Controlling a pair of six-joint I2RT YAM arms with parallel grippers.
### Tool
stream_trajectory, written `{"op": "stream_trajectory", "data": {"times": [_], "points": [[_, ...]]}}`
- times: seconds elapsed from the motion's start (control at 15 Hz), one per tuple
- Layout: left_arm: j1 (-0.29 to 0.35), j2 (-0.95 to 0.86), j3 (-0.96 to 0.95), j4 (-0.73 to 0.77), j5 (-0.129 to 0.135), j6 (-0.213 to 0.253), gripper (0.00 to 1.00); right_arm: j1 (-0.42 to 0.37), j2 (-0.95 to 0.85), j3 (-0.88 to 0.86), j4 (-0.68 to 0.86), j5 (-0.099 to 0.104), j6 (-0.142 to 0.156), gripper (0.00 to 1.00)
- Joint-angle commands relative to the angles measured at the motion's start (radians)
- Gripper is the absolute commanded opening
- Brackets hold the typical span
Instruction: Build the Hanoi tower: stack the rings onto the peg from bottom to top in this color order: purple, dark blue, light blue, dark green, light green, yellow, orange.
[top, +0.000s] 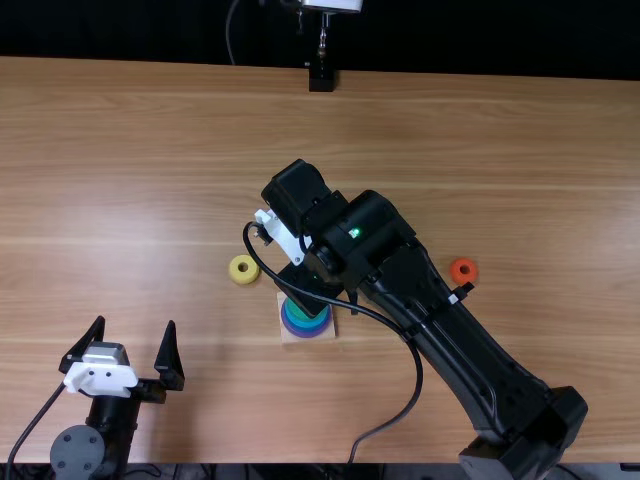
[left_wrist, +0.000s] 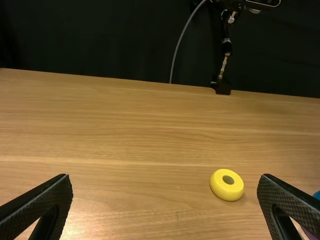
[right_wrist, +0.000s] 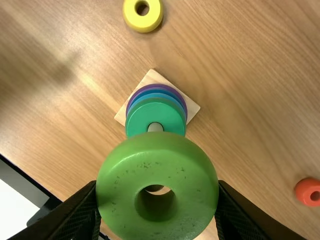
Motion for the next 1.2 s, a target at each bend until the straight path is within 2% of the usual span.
{"op": "stream_trajectory", "data": {"times": [0.0,1.13], "points": [[-0.001,-0.012,-0.019,-0.001,0.001,0.014,1.00,-0.008,-0.034,-0.013,-0.003,-0.005,-0.002,0.00],[-0.001,-0.012,-0.019,-0.001,0.001,0.014,1.00,-0.008,-0.036,-0.035,-0.003,-0.003,0.006,0.00]]}}
